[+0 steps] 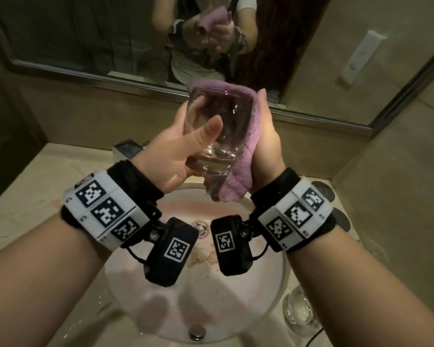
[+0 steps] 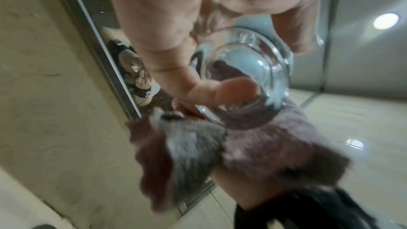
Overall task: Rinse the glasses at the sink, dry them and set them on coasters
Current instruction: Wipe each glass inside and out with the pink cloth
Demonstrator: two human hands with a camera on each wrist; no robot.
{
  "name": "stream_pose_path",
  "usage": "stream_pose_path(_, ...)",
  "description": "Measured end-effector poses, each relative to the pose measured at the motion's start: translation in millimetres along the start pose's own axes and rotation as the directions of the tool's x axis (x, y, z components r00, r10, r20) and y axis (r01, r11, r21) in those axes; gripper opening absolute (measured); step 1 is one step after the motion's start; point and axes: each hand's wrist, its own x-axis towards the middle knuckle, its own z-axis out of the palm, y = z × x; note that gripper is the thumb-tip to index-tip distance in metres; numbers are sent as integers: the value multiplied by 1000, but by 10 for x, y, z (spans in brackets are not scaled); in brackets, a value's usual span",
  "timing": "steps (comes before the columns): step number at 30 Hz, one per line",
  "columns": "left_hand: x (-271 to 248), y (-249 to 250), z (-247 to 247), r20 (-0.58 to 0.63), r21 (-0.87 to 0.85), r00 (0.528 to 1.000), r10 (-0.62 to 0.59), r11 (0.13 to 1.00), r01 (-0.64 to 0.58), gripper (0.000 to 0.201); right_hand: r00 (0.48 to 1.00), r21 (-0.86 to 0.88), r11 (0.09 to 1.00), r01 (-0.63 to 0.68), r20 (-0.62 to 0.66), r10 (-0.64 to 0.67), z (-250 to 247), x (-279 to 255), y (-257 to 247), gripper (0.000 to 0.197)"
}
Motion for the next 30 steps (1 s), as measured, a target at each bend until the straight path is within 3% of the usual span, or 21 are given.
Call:
stream_pose_path(2,26,20,-53,14,33,999,-47,998,46,116,999,53,998,-32,-7,32,-25,-7,-23,66)
stream_pose_path(4,31,68,-75,-45,285,998,-38,957,49,114,999,62,998,2,-53,1,-43,-37,-32,62)
stream_pose_path(6,23,66,-73,-95,610,990,106,792,-26,101,994,51,997,61,-89,-57,-47,-45,-25,58)
stream_pose_path(7,15,49,-68,-119,677,970,212,732,-77,89,991,19,996,82,-105,-80,-38,-48,-18,59)
stream_pose_path(9,12,7,-28,-180,656,925,334,742,-140,63,978,-103,985,138,-143,-152,-15,-57,-2,65)
stream_pose_path(10,2,-5,-5,-206,622,918,339,770,-145,56,967,-178,967,180,-148,-207,11,-70,12,64)
stream_pose_path(12,-32,-2,38,-208,548,949,237,832,-88,64,929,-325,899,293,-123,-348,59,-104,29,51)
stream_pose_path(14,-57,33,88,-169,513,976,134,858,-29,88,912,-356,862,360,-59,-405,54,-96,76,49)
stream_pose_path(15,-59,46,93,-145,475,984,100,880,-20,87,929,-324,886,333,-48,-367,35,-80,80,52)
stream_pose_path(18,-10,57,75,-103,260,995,8,966,19,53,997,-100,993,62,-35,-66,12,-27,-17,58)
stream_pose_path(20,14,75,52,-33,195,998,-49,979,55,67,1000,36,999,4,-6,-4,-21,-7,-90,57)
stream_pose_path(22,51,104,-10,48,158,994,-95,984,87,104,999,80,997,23,-37,-20,-29,-19,-146,53)
stream_pose_path(24,87,141,-56,60,204,990,-130,972,115,133,998,108,994,34,-63,-28,-19,-43,-166,53)
stream_pose_path(25,94,168,-45,26,270,993,-115,957,104,137,996,118,992,48,-80,-39,-11,-49,-166,52)
stream_pose_path(26,92,193,-20,-29,365,997,-67,928,72,131,993,129,989,73,-100,-60,0,-68,-182,49)
stream_pose_path(28,83,202,13,-153,553,977,146,832,-37,97,975,87,983,160,-169,-143,17,-76,-193,43)
stream_pose_path(30,73,163,34,-146,623,944,295,769,-143,68,946,-24,974,227,-231,-226,66,-74,-174,46)
